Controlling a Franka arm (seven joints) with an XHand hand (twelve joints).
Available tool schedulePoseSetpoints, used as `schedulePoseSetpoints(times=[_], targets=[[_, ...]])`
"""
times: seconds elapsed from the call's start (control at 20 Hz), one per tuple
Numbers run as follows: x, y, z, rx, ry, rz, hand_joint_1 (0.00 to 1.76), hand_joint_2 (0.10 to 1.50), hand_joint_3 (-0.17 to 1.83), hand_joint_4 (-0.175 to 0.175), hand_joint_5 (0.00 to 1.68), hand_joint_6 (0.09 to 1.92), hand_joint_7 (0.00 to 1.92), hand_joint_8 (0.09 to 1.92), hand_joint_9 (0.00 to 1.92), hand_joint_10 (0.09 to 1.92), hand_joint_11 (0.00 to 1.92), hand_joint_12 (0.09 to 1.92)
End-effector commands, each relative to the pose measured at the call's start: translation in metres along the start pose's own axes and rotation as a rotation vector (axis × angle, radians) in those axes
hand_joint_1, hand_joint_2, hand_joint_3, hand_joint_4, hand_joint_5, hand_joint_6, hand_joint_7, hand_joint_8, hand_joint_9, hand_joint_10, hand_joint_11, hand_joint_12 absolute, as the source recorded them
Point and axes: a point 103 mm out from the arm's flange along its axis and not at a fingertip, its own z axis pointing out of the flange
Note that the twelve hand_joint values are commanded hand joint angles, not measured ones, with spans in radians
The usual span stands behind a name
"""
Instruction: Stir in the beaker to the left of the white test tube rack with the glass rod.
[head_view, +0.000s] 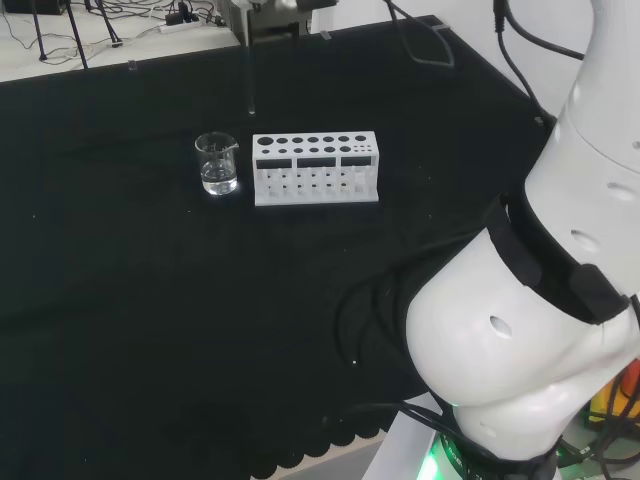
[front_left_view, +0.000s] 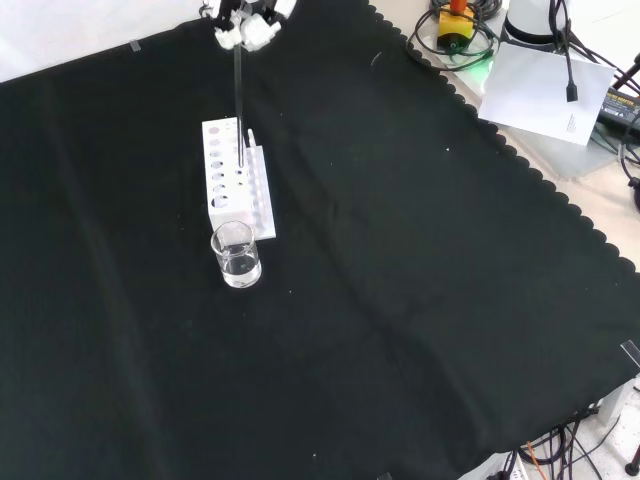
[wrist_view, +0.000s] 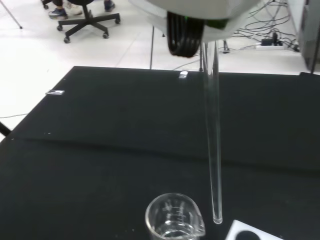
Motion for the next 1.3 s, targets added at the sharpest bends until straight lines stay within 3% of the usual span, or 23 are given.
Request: schedulePoseSetpoints(times=[0.05,0.3,0.65,1.3], targets=[[0.029,0.031,0.017,0.03,0.019,-0.09,1.31,0.75,0.59,-0.175,1.12,0.62,1.2,1.07,1.63,0.86,1.64,0.75],[0.036,0.049,0.029,0.048,0.02,-0.136,1.31,0.75,0.58,-0.175,1.12,0.62,1.2,1.07,1.63,0.86,1.65,0.75],[0.034,0.071,0.05,0.061,0.029,-0.15,1.31,0.76,0.58,-0.175,1.12,0.62,1.2,1.06,1.63,0.86,1.65,0.76],[0.017,0.08,0.08,0.071,0.047,-0.126,1.31,0.76,0.57,-0.175,1.12,0.61,1.2,1.06,1.63,0.86,1.65,0.76]])
